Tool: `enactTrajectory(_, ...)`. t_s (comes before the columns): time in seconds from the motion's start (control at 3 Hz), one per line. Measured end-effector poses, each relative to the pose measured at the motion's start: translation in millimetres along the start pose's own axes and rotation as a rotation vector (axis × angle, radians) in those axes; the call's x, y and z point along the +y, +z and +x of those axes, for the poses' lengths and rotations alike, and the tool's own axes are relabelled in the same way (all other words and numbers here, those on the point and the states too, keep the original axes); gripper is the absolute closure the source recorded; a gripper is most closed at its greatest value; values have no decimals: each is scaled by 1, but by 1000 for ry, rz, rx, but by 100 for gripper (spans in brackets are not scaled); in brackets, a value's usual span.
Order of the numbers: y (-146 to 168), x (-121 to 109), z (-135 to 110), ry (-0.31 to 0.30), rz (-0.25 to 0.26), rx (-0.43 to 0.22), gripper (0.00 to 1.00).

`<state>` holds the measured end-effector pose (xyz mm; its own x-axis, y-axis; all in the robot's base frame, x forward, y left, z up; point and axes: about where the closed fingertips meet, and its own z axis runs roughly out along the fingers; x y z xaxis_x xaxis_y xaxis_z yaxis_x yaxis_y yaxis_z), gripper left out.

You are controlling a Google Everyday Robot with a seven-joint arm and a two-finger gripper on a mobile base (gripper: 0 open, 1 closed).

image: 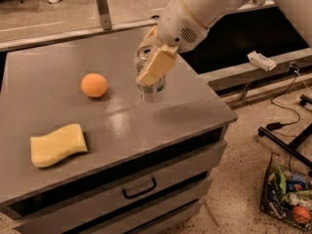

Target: Move 7up can near sponge

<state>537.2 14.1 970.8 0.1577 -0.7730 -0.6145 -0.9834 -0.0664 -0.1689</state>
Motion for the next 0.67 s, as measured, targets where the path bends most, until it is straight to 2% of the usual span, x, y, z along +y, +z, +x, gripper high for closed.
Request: enactTrajectory(0.67,44,19,-45,-106,-53,-78,100)
